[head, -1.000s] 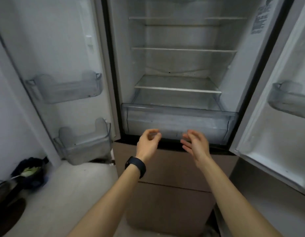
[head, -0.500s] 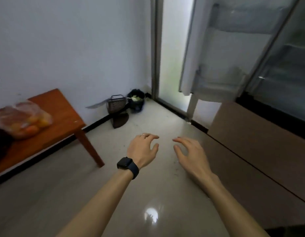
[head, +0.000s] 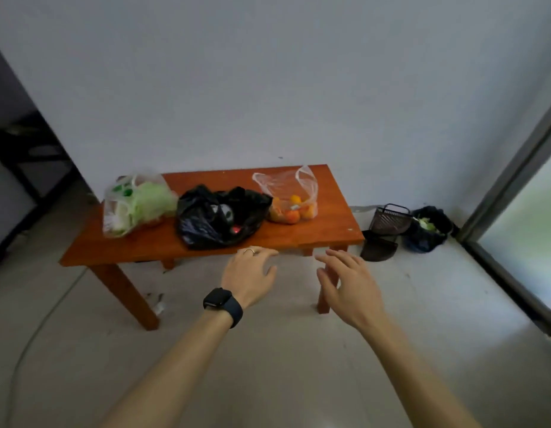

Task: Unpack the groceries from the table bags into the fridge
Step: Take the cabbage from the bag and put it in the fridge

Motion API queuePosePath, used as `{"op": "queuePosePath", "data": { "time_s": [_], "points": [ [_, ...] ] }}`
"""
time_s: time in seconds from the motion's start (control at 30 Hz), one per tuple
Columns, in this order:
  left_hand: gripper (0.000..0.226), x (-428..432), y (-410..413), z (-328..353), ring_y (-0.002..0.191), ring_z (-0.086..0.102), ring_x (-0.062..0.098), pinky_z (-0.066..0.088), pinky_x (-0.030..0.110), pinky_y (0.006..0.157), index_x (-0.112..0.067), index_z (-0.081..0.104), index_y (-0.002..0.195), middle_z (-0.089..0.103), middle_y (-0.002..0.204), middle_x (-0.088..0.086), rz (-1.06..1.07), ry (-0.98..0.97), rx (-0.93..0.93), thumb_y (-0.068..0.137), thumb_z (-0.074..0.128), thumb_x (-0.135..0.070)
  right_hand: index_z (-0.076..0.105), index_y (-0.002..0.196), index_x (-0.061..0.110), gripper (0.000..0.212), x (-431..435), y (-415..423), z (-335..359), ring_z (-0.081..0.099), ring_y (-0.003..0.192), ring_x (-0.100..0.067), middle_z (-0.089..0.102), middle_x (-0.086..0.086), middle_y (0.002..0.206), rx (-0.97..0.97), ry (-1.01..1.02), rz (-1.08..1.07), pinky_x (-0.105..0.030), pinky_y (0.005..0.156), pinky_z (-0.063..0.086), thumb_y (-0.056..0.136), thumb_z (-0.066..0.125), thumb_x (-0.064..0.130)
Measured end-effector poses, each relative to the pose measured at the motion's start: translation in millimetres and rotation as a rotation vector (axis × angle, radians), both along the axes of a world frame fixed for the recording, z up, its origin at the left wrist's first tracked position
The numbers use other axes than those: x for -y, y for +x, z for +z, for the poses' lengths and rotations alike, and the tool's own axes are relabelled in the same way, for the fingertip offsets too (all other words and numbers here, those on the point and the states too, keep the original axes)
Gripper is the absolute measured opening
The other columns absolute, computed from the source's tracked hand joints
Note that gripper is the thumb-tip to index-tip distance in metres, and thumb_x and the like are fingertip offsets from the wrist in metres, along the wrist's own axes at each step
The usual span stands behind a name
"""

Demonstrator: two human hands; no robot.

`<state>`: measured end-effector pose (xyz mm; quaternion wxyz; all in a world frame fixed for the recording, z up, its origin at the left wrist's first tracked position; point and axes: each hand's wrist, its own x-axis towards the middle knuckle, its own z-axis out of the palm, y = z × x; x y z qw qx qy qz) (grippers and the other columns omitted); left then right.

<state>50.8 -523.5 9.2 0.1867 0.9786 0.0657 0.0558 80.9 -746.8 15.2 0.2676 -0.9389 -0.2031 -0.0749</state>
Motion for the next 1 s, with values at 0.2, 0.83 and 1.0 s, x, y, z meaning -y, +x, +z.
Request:
{"op": "queuePosePath", "data": {
  "time_s": [0.2, 0.83, 1.0],
  "points": [
    [0.040, -150.0, 3.2, 4.1, 0.129, 0.046, 0.018, 0.042, 0.036, 0.104, -0.034, 0.053, 0.137, 0.055, 0.138, -0.004, 0.120, 0.000, 0.028, 0.097, 0.054, -0.039, 0.061, 0.134, 0.030, 0.037, -150.3, 29.8, 14.0, 0.040, 0.135, -0.014, 0.056, 0.010, 0.141, -0.016, 0.042, 0.106, -0.031, 0.112, 0.033, 0.098, 0.056, 0.037],
    [0.033, -449.7, 105.0, -25.1, 0.118, 0.053, 0.024, 0.049, 0.036, 0.090, -0.033, 0.057, 0.129, 0.055, 0.134, 0.002, 0.503, -0.121, -0.010, 0.097, 0.055, -0.036, 0.046, 0.143, 0.037, 0.043, -446.8, 167.5, 13.4, 0.034, 0.138, -0.008, 0.046, 0.017, 0.146, -0.153, -0.008, 0.639, -0.023, 0.107, 0.033, 0.101, 0.050, 0.043],
    [0.036, -519.6, 150.2, -34.8, 0.125, 0.047, 0.024, 0.046, 0.037, 0.095, -0.028, 0.055, 0.133, 0.051, 0.139, 0.005, 0.452, -0.036, -0.070, 0.097, 0.054, -0.030, 0.047, 0.142, 0.033, 0.042, -535.1, 203.4, 19.9, 0.046, 0.129, -0.014, 0.050, 0.009, 0.144, -0.179, 0.024, 0.705, -0.028, 0.100, 0.044, 0.100, 0.052, 0.038]
  ]
}}
